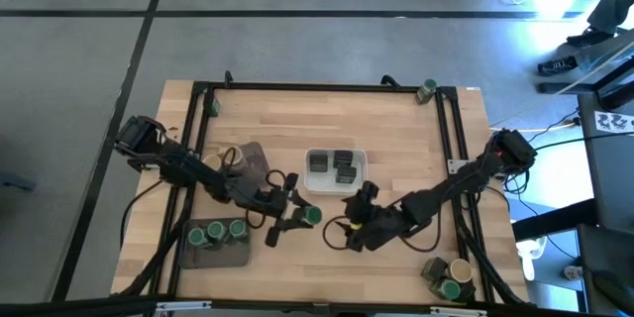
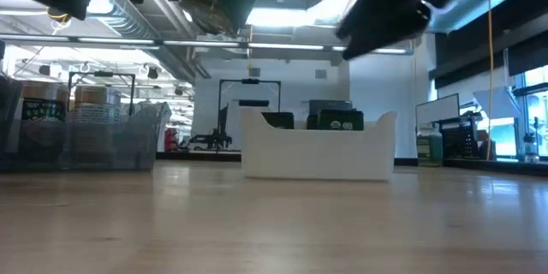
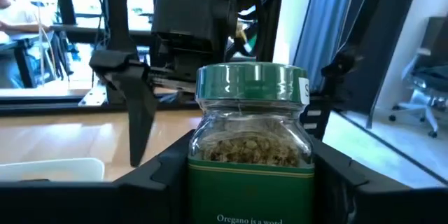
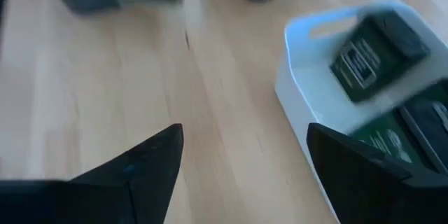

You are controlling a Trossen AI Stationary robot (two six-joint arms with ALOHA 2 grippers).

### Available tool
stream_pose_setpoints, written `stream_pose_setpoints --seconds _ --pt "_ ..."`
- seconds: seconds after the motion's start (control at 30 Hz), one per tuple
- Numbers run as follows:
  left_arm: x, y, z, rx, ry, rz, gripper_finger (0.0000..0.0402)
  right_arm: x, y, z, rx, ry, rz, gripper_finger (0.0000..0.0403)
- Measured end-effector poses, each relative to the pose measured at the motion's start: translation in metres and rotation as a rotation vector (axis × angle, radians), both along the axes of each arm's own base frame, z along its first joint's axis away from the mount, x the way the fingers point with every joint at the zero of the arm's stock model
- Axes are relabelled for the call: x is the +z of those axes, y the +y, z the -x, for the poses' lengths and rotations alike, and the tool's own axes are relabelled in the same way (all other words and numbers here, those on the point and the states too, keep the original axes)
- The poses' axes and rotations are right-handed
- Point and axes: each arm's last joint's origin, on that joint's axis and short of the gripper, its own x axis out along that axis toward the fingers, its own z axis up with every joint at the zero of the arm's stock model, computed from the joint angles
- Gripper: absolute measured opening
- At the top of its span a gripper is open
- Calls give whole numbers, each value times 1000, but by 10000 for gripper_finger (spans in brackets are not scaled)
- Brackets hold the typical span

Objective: Sort spices by type
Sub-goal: Put the green seasoning bottle into the bottom black bin

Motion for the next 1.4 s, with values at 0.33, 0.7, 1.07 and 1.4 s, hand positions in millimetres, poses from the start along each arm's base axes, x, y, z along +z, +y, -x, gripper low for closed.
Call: stream_pose_setpoints --seconds 0.33,0.7,1.07,1.4 --pt "-4 2 2 42 14 -9 195 23 -2 -24 92 -253 28 303" --pt "-4 3 2 53 8 -19 197 38 -8 -37 189 -392 -2 303" --pt "-3 3 2 58 -1 -24 202 39 -17 -47 212 -439 -25 303" --pt "-2 4 1 71 -5 -27 203 32 -19 -52 237 -423 6 206"
